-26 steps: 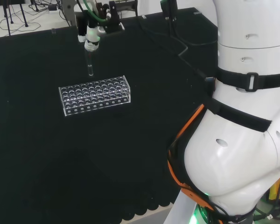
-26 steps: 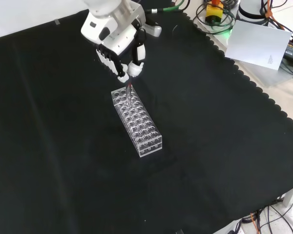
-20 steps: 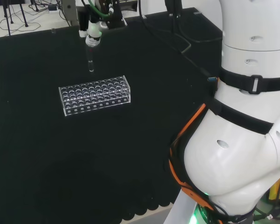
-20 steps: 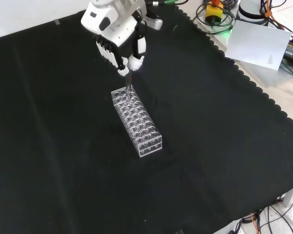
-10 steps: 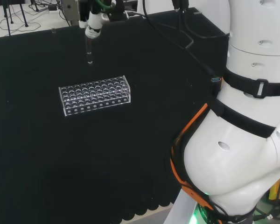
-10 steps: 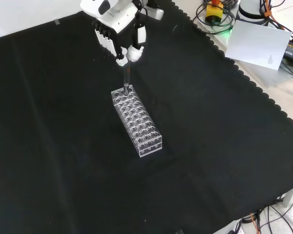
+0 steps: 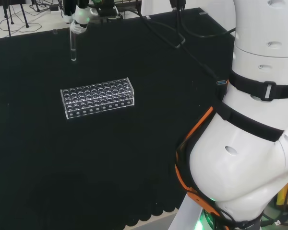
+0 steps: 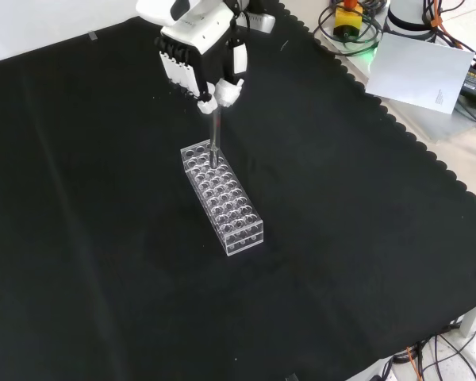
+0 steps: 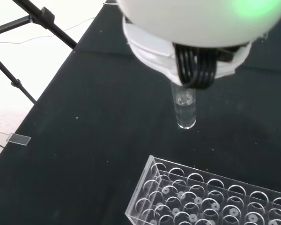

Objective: Shake the test tube.

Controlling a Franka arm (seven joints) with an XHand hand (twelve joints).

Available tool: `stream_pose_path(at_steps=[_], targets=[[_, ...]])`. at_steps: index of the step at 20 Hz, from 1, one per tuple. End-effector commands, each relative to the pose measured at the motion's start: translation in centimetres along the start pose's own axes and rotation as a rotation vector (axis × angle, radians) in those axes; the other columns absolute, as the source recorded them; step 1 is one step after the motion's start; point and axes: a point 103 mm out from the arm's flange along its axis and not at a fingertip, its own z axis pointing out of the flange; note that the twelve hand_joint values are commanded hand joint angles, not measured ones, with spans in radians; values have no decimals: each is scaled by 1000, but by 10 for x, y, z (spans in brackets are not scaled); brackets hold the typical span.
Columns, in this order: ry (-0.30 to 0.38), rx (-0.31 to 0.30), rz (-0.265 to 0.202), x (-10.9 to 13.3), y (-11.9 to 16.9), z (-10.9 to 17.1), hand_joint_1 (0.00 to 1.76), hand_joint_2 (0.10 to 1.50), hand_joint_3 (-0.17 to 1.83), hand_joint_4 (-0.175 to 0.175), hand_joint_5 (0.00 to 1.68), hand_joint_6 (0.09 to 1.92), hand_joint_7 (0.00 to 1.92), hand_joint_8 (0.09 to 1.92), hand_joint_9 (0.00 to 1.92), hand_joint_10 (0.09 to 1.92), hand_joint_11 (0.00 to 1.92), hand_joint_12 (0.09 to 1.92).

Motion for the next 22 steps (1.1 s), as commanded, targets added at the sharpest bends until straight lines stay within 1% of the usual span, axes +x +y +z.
stream_pose_path(at_steps=[1, 5, 10, 13, 16, 19, 22], targets=[[-25, 16, 54, -23, -8, 5, 1449, 524, 766, -175, 1455, 106, 1472, 614, 1445, 420, 1378, 1075], [-74, 49, 124, -53, -21, 12, 1449, 524, 766, -175, 1456, 103, 1472, 614, 1445, 420, 1377, 1075], [-107, 82, 214, -92, -42, 18, 1449, 524, 767, -175, 1457, 100, 1472, 614, 1445, 420, 1377, 1075], [-127, 97, 256, -115, -55, 20, 1449, 524, 767, -175, 1458, 99, 1472, 614, 1445, 419, 1376, 1075], [-134, 99, 293, -132, -64, 19, 1449, 524, 767, -175, 1458, 98, 1473, 613, 1446, 419, 1376, 1075], [-136, 95, 315, -140, -68, 16, 1449, 524, 767, -175, 1459, 96, 1472, 614, 1446, 418, 1377, 1075], [-132, 87, 313, -138, -66, 15, 1449, 524, 767, -175, 1460, 94, 1472, 615, 1446, 417, 1377, 1075]])
